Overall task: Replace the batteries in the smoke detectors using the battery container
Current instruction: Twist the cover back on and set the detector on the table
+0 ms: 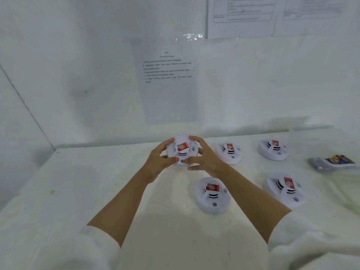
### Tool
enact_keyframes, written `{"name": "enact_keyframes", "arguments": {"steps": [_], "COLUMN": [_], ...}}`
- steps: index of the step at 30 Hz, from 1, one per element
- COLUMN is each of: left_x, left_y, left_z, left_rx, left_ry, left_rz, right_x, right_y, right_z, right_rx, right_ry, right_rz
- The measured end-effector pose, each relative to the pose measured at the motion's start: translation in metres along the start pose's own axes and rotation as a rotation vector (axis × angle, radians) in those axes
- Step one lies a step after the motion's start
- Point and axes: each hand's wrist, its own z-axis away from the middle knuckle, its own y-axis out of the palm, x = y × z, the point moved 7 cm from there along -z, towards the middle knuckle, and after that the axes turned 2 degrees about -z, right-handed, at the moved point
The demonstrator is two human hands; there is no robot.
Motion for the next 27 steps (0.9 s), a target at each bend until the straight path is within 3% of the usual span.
{"name": "enact_keyframes", "arguments": {"steps": [11,27], "left_x": [0.029,0.038], "left_y": [0.003,-0.002], "left_z": [-0.020,-0.035], "left_rx": [0.032,-0.003], "left_ry": [-0.057,-0.052], "left_rz": [-0.013,-0.069], "right_x": [-0.020,-0.029], "right_y": [-0.003,-0.010], "right_z": [-0.021,-0.039], "right_rx": [-0.202,-0.165], "right_ry": [0.066,0.019], "right_rz": [0.174,0.281]}}
